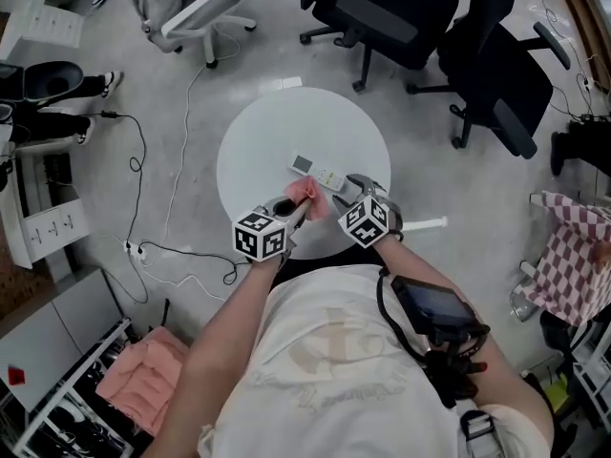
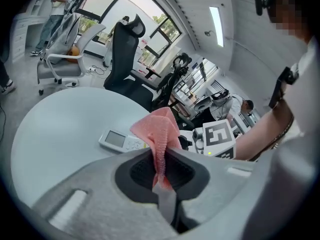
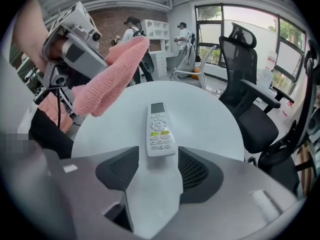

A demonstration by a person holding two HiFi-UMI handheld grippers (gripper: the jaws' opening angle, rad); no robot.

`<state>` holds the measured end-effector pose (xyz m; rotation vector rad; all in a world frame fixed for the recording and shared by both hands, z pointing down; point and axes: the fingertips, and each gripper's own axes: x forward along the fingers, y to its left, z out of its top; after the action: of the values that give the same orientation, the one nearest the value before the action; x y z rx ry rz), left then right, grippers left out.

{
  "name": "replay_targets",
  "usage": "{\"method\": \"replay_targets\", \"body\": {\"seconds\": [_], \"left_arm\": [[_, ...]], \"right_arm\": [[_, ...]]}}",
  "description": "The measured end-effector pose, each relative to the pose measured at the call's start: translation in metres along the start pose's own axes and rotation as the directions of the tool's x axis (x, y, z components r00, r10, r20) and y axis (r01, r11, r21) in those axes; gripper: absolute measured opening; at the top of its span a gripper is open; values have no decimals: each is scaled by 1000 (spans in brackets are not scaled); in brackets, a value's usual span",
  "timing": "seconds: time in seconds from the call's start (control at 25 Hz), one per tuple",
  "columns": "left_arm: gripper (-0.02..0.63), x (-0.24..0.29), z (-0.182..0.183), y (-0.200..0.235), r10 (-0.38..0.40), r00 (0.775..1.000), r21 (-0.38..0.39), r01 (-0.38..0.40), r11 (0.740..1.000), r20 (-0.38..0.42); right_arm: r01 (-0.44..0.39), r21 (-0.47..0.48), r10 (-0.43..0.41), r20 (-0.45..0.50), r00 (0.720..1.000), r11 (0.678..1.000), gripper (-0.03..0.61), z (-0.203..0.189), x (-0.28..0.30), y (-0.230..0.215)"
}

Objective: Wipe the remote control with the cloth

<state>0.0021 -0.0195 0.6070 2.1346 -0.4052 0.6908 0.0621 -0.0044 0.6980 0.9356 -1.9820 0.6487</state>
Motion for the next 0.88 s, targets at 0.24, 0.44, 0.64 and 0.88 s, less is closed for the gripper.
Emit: {"method": "replay_targets", "body": {"seconds": [0.24,0.44,0.64,0.88], "left_arm": [[20,14,12,7,-4,999,15,5,1000,-45],[20,29,14,10,-17,994,34,21,999,-110],[20,54,8,12,-18,973,75,36,996,-232],[20,85,-5,10,-1,932,141,56,988,-362]], "right_arm": [[-18,-48,18,-17,1000,999,258,1,12,0],[-29,-99,27,-23,999,995,213,3,12,5],[-34,-122,32,-19,999,992,211,7,11,8],[-36,-136,34,-16,999,990,209,6,9,12]]}}
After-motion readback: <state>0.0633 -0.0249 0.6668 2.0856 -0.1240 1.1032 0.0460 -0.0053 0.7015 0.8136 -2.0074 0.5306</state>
